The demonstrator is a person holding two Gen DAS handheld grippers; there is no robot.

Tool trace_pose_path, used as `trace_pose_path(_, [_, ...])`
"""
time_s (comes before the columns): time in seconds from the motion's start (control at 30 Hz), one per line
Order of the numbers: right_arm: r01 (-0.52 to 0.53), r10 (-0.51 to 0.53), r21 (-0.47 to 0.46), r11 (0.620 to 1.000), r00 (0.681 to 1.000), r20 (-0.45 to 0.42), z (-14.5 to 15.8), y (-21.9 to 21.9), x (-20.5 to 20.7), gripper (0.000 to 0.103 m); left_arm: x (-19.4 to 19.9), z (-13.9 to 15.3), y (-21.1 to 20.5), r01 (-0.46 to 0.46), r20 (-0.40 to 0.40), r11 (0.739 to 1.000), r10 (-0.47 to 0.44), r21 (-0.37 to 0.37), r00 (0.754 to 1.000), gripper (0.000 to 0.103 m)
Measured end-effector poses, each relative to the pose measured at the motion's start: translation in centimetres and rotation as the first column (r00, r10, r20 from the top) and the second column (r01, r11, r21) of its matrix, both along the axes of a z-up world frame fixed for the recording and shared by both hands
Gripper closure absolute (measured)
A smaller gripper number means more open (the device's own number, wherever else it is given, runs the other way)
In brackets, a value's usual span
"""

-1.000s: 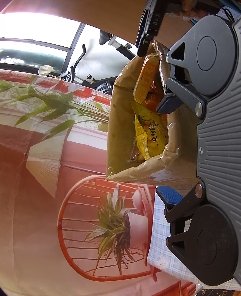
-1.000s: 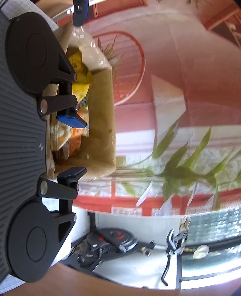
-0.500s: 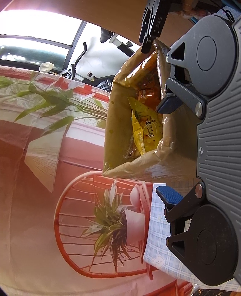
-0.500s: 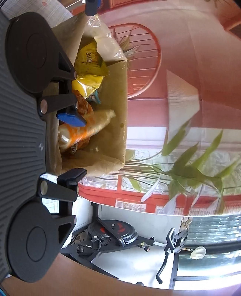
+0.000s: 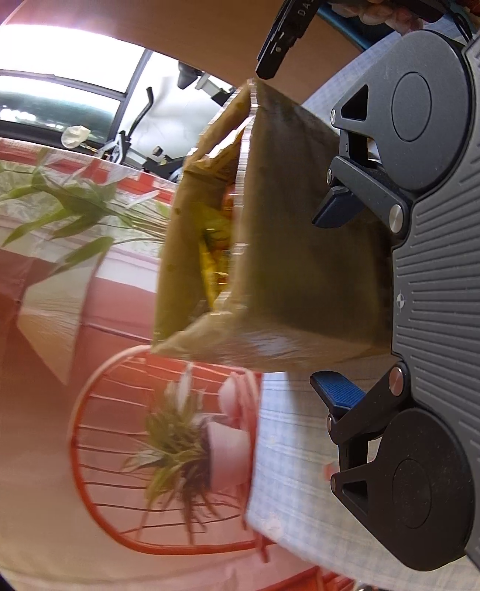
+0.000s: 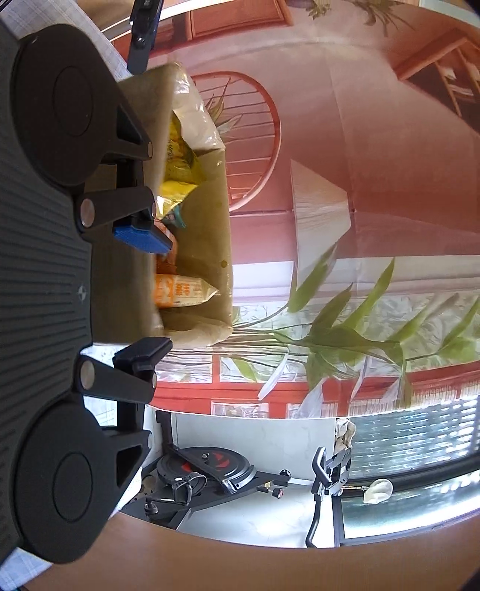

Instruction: Organize snacks

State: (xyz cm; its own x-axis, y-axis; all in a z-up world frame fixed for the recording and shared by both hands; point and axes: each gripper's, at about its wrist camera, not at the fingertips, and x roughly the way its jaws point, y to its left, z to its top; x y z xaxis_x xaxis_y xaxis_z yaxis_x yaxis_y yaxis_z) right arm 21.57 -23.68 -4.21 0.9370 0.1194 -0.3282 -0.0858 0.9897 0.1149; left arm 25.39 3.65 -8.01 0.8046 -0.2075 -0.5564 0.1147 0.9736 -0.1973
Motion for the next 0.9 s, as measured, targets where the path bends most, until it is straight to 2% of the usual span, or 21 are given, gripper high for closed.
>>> trace_pose_path(0.17, [0.004, -0.004, 0.041, 0.999, 1.000, -0.018, -1.9, -0.1, -1.7, 0.049, -0.5, -2.3, -0.3, -0.003, -0.058, 1.000, 0.002, -0.007, 0.998, 0.018])
trace_pose_path(0.43, [-0.006, 0.015, 0.070, 0.998, 0.992, -0.122, -5.5, 0.0, -2.3, 0.049, -0.6, -5.1, -0.8, 0.000, -0.133, 1.000, -0.001, -0.010, 0.991, 0.018])
trace_pose_path(0.7, [-0.040, 0.058, 0.092, 0.995, 0.977, -0.206, -8.3, 1.2, -2.0, 0.049, 1.7, -8.9, -1.8, 0.003, -0.239, 0.999, -0.015, -0.050, 0.971, 0.027])
trace_pose_path(0.9, [-0.078, 0.103, 0.103, 0.992, 0.959, -0.263, -10.0, 2.2, -1.8, 0.049, 3.0, -10.7, -2.6, -0.004, -0.271, 0.997, -0.019, -0.083, 0.962, 0.028])
